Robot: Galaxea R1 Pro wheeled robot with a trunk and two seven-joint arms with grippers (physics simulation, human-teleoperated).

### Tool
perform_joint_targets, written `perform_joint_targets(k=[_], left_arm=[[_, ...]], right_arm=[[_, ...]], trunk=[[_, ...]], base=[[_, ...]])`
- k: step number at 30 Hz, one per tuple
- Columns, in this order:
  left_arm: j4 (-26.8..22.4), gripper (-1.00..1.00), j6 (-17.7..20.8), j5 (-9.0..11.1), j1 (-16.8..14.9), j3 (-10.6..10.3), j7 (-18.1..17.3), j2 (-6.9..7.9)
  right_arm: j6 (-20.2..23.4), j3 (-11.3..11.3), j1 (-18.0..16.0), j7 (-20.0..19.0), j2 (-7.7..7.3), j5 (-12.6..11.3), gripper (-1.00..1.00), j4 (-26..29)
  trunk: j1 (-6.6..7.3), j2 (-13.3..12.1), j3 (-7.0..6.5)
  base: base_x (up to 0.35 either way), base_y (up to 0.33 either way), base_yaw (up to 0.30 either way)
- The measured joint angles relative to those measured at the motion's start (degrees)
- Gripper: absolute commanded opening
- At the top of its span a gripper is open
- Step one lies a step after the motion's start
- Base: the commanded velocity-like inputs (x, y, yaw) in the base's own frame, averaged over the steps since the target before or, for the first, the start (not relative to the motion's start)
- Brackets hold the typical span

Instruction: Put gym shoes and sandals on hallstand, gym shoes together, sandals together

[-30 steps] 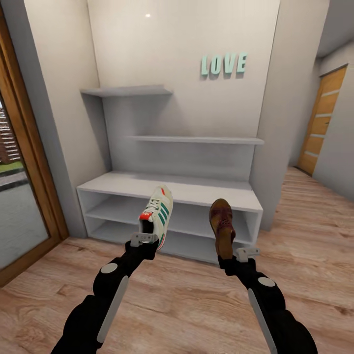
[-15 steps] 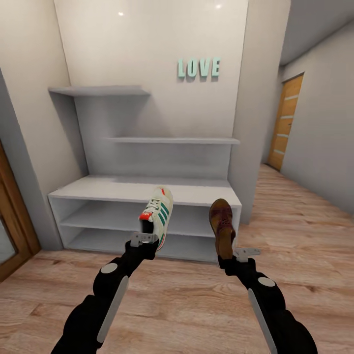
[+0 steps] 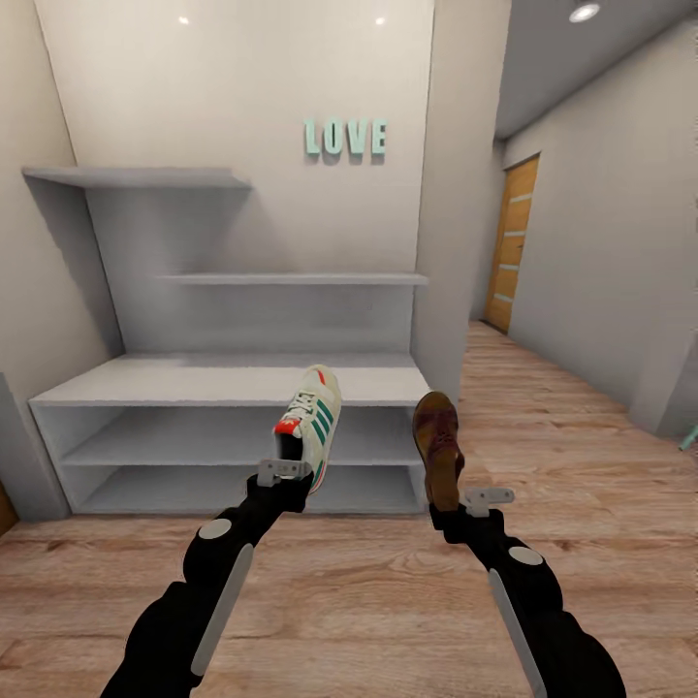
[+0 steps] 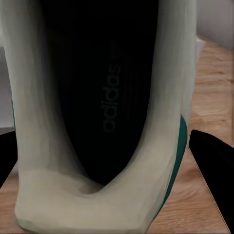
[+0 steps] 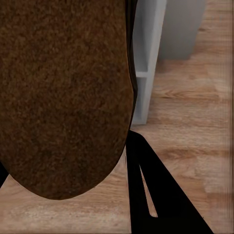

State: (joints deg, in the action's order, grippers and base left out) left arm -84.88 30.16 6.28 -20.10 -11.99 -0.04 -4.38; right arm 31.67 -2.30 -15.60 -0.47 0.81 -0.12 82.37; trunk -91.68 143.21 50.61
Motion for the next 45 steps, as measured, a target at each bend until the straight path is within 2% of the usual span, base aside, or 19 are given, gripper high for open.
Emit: perform_joint_targets(k=[9, 18, 38, 42, 44, 45], left_arm=[[-0.05, -1.00, -0.04, 0.00, 0.00, 0.03, 0.00, 0.00], [-0.06, -1.00, -0.06, 0.01, 0.01, 0.02, 0.01, 0.00], [0.38, -1.00, -0.07, 0.07, 0.00, 0.00, 0.06, 0.00], [2.06, -1.00, -0.12, 0.00, -0.02, 0.08, 0.07, 0.00], [3.06, -1.00, -0.13, -0.05, -0.01, 0.13, 0.07, 0.00], [3.99, -1.00, -0.14, -0.17, -0.01, 0.17, 0.11, 0.00]], right_arm=[[-0.02, -0.01, -0.02, 0.01, 0.02, 0.05, -1.00, -0.09], [-0.01, -0.01, -0.02, 0.01, 0.00, 0.05, -1.00, -0.09], [0.06, 0.26, 0.00, 0.00, -0.09, -0.02, -1.00, 0.02], [3.63, 0.67, -0.01, -0.01, -0.16, 0.01, -1.00, 0.27], [6.42, 1.70, -0.01, -0.03, -0.28, 0.13, -1.00, 0.31], [8.73, 4.37, -0.01, -0.12, -0.46, 0.55, -1.00, 0.31]], trunk=[[-0.01, 0.00, -0.01], [-0.01, 0.00, -0.01], [-0.01, 0.00, -0.01], [-0.01, 0.00, -0.01], [-0.01, 0.00, -0.01], [-0.01, -0.01, -0.01]], base=[[0.021, -0.052, -0.006], [0.000, -0.214, 0.051], [0.000, -0.005, 0.007], [0.000, 0.000, 0.000], [0.000, 0.000, 0.000], [0.000, 0.000, 0.000]])
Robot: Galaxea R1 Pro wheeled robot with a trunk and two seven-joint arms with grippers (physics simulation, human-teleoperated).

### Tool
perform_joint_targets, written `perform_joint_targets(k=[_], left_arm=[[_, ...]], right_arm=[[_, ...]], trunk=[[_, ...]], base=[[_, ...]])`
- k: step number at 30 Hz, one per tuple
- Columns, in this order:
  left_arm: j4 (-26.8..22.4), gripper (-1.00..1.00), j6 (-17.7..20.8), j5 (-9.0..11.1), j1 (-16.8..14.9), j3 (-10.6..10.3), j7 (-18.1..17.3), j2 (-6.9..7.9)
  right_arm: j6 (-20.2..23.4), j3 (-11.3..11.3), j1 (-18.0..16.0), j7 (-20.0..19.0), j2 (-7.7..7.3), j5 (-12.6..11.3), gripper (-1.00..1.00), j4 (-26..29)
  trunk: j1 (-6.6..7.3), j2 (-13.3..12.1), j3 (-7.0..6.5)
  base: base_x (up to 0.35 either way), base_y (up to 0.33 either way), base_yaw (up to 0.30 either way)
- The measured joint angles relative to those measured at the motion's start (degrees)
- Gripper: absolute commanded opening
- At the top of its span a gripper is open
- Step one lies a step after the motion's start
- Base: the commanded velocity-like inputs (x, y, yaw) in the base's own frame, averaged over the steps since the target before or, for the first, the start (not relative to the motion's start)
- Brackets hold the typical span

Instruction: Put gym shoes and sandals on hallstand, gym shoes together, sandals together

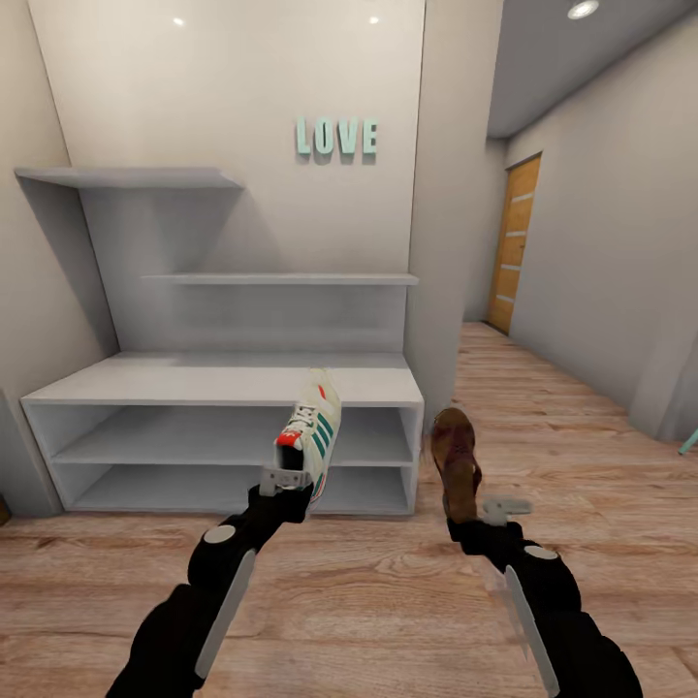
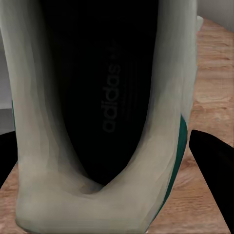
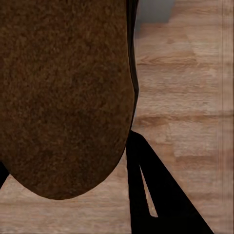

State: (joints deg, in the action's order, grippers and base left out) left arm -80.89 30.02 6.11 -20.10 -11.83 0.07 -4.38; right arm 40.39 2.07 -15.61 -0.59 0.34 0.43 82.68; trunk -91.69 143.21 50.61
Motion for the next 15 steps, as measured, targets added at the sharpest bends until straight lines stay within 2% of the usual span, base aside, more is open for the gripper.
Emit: perform_joint_targets(k=[2, 3, 4, 6, 7, 8, 9, 11, 13, 14, 15], left_arm=[[1.24, -1.00, 0.03, -0.04, -0.03, 0.07, 0.08, 0.00], [1.50, -1.00, 0.04, -0.03, -0.02, 0.08, 0.13, 0.00], [1.91, -1.00, 0.05, -0.04, -0.03, 0.06, 0.19, -0.01], [3.46, -1.00, 0.08, -0.04, 0.00, 0.05, 0.33, 0.00], [4.72, -1.00, 0.08, -0.05, 0.00, 0.05, 0.36, 0.00], [6.93, -1.00, 0.08, -0.06, 0.00, 0.08, 0.38, 0.00], [8.48, -1.00, 0.09, -0.06, -0.04, 0.11, 0.40, 0.00], [10.73, -1.00, 0.16, -0.04, -0.15, 0.12, 0.44, -0.05], [11.81, -1.00, 0.22, -0.08, -0.21, 0.17, 0.65, -0.03], [12.18, -1.00, 0.28, -0.23, -0.23, 0.26, 1.20, -0.02], [12.34, -1.00, 0.48, -0.24, -0.23, 0.31, 1.80, -0.02]], right_arm=[[1.94, 7.97, 0.00, -0.15, -0.12, 0.25, -1.00, -0.03], [2.26, 10.57, 0.00, -0.19, -0.15, 0.37, -1.00, -0.03], [2.68, 15.05, 0.01, -0.32, -0.14, -1.42, -1.00, -0.03], [4.54, 32.00, 0.01, -0.36, -0.55, 0.35, -1.00, -0.04], [5.95, 37.09, 0.03, -0.38, -1.53, 0.48, -1.00, -0.06], [8.44, 41.52, 0.01, -0.42, -3.95, 0.16, -1.00, -0.09], [10.15, 44.83, 0.01, -0.42, -6.15, 0.81, -1.00, -0.09], [12.38, 47.10, 0.01, -0.45, -10.66, 0.16, -1.00, -0.10], [13.32, 48.81, 0.00, -0.42, -15.96, 0.19, -1.00, -0.09], [13.65, 50.17, 0.02, -0.41, -19.52, -0.17, -1.00, -0.37], [13.77, 51.66, -0.01, -0.37, -21.86, 1.02, -1.00, -0.50]], trunk=[[0.00, 0.00, 0.00], [0.00, 0.00, 0.00], [0.00, 0.00, 0.00], [0.00, 0.00, 0.00], [0.00, 0.00, 0.00], [0.00, 0.00, 0.00], [0.00, 0.00, 0.00], [0.01, 0.01, 0.00], [0.01, 0.01, -0.01], [0.01, 0.01, 0.00], [0.01, 0.01, -0.01]], base=[[0.000, 0.000, 0.000], [0.000, 0.000, 0.000], [0.000, 0.000, 0.000], [0.000, 0.000, 0.000], [0.000, 0.000, 0.000], [0.000, 0.000, 0.000], [0.000, 0.000, 0.000], [0.000, 0.000, 0.000], [0.000, 0.000, 0.000], [0.000, 0.000, 0.000], [0.000, 0.000, 0.000]])
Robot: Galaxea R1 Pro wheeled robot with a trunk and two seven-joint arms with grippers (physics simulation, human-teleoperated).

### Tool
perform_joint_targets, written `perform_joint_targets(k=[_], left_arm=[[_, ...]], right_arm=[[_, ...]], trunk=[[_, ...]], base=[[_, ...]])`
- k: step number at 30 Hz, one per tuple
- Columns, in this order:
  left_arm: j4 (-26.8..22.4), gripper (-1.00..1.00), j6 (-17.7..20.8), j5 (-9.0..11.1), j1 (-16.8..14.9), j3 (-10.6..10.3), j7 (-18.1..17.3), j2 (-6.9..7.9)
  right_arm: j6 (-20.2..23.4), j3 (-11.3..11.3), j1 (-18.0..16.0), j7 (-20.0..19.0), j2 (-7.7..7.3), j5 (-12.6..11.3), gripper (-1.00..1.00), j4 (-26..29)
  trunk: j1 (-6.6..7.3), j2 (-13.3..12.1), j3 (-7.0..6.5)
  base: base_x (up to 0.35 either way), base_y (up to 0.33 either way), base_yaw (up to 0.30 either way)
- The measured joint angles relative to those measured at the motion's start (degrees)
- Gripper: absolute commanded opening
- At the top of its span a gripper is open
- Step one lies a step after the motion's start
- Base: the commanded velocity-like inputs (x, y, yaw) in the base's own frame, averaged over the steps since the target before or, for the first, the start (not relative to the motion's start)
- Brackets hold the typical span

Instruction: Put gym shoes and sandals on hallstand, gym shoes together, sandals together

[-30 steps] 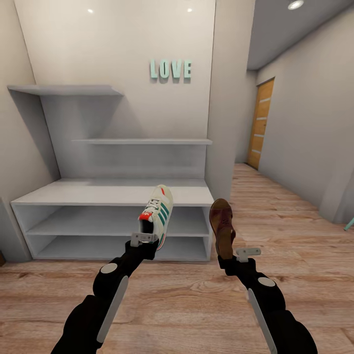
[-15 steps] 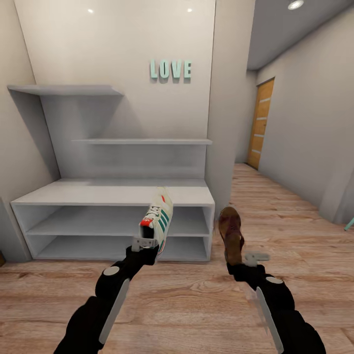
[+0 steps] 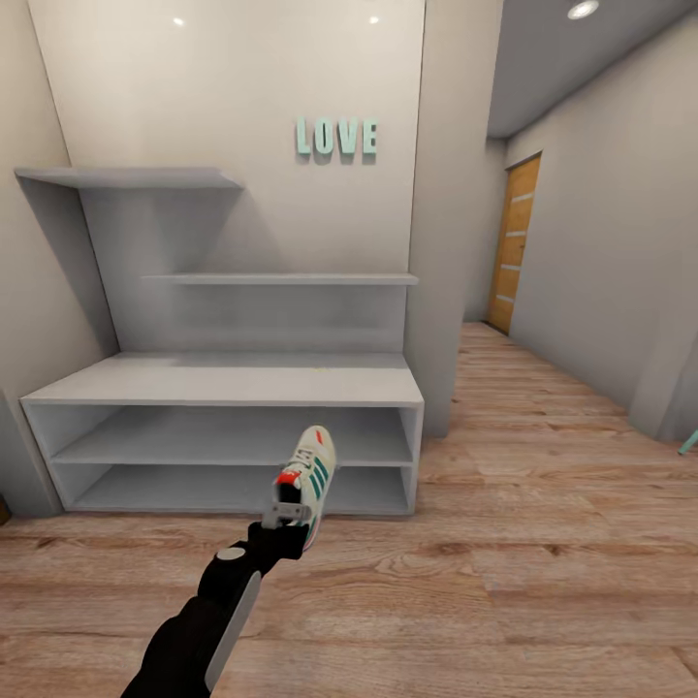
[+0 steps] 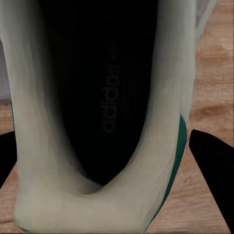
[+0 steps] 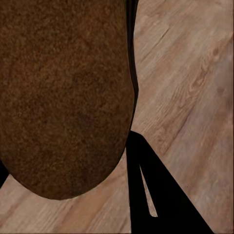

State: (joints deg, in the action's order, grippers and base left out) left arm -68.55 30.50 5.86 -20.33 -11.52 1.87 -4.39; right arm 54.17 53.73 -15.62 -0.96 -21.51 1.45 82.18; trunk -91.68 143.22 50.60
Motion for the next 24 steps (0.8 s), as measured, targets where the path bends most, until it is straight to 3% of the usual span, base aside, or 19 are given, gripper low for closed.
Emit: perform_joint_targets(k=[3, 5, 7, 10, 12, 20, 24], left_arm=[[0.22, -1.00, 3.00, -0.10, -0.03, 0.16, 2.54, 0.01], [0.22, -1.00, 5.61, -0.21, -0.13, 0.20, 5.07, 0.00], [0.23, -1.00, 7.08, -0.27, -0.29, 0.19, 7.94, -0.01], [0.54, -1.00, 8.71, -0.01, -1.29, 0.18, 11.04, -0.16], [1.78, -1.00, 11.60, 0.12, -3.66, 0.14, 12.57, -0.56], [3.86, -1.00, 15.21, 0.20, -8.20, 0.09, 13.69, -1.72], [8.67, -1.00, 16.29, 0.46, -12.24, 0.09, 13.71, -2.52]], right_arm=[[0.17, 6.23, 0.03, 0.00, -4.23, -0.24, -1.00, -1.21], [0.22, 9.72, 0.04, -0.01, -5.44, -0.42, -1.00, -2.06], [0.22, 11.40, 0.05, -0.02, -5.94, -0.87, -1.00, -2.43], [0.25, 12.19, 0.05, -0.03, -6.15, -1.17, -1.00, -2.60], [0.26, 12.41, 0.04, -0.03, -6.21, -1.14, -1.00, -2.65], [-0.05, 12.55, 0.04, -0.08, -6.21, -1.14, -1.00, -2.68], [-0.16, 12.49, 0.04, -0.10, -6.17, -1.09, -1.00, -2.68]], trunk=[[0.00, 0.00, 0.00], [-0.01, -0.01, 0.00], [-0.01, -0.01, 0.00], [-0.01, -0.01, 0.00], [-0.01, -0.01, 0.00], [-0.01, -0.01, 0.00], [-0.01, -0.01, 0.00]], base=[[0.000, 0.000, 0.000], [0.000, 0.000, 0.000], [0.000, 0.000, 0.000], [0.000, 0.000, 0.000], [0.000, 0.000, 0.000], [0.000, 0.000, 0.000], [0.000, 0.000, 0.000]])
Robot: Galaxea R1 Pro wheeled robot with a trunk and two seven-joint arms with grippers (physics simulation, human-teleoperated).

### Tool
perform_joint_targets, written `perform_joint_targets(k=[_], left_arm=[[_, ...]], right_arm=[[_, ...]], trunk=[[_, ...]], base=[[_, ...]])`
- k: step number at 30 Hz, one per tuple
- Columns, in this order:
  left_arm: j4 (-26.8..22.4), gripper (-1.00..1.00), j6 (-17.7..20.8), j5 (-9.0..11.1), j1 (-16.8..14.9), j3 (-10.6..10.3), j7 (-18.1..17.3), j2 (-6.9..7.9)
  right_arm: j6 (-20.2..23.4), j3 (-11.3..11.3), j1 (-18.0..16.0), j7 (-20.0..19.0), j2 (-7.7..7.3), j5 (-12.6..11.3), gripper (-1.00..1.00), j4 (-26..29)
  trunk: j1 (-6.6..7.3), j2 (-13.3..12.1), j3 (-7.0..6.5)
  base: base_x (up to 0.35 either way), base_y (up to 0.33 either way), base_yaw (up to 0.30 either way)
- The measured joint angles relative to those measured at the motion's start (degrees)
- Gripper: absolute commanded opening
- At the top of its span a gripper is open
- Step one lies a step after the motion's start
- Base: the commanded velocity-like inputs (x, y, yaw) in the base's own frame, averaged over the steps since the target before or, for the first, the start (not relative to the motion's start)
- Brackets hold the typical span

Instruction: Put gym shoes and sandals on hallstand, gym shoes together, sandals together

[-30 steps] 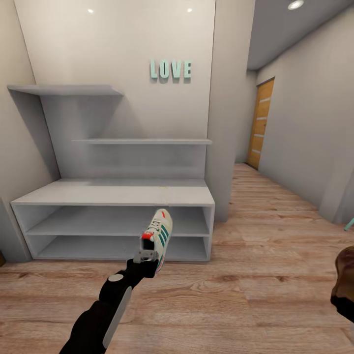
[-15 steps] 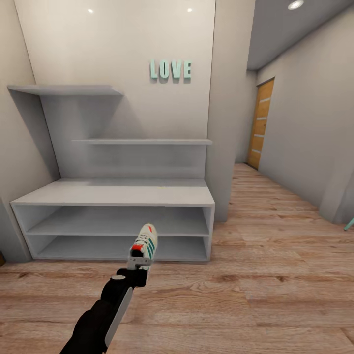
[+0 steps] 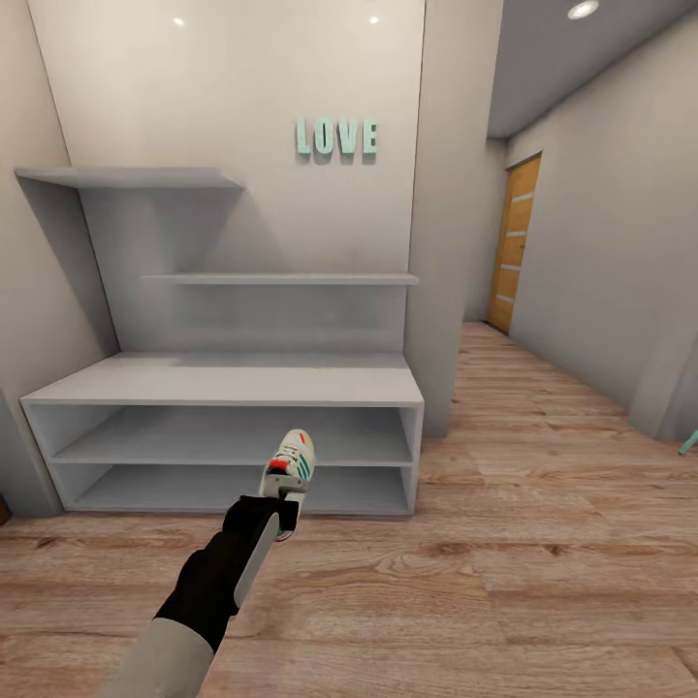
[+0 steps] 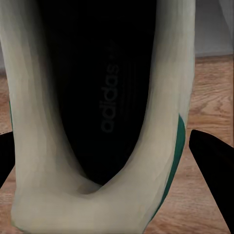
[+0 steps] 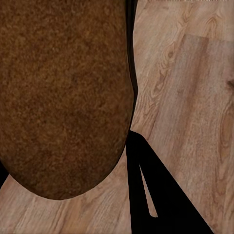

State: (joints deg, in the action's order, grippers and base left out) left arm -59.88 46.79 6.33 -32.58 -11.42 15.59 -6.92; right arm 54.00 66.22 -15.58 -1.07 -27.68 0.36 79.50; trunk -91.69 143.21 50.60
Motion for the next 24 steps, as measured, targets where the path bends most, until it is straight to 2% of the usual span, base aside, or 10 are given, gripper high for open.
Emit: perform_joint_targets(k=[5, 8, 15, 24], left_arm=[[5.75, -1.00, 0.80, -0.07, -3.66, 0.02, -0.11, -0.67], [5.97, -1.00, 1.05, 1.10, -3.09, 0.98, 0.08, -0.92], [7.28, -1.00, 0.92, 1.01, -1.82, 1.39, 0.40, -0.55], [9.29, -1.00, -2.00, 0.73, 1.13, 1.45, 0.30, -0.40]], right_arm=[[-0.11, 0.02, 0.01, 0.00, 0.01, 0.03, -1.00, 0.00], [-0.26, -0.27, 0.01, 0.37, 0.18, 0.04, -1.00, -0.35], [-0.15, -0.28, 0.02, 0.16, 0.18, -0.12, -1.00, -0.20], [-0.14, -0.19, 0.00, 0.14, 0.18, -0.13, -1.00, 0.05]], trunk=[[0.00, 0.00, 0.00], [0.00, 0.00, 0.00], [0.00, 0.00, 0.00], [0.00, 0.00, 0.00]], base=[[0.000, 0.000, 0.000], [0.000, 0.000, 0.000], [0.000, 0.000, 0.000], [0.000, 0.000, 0.000]])
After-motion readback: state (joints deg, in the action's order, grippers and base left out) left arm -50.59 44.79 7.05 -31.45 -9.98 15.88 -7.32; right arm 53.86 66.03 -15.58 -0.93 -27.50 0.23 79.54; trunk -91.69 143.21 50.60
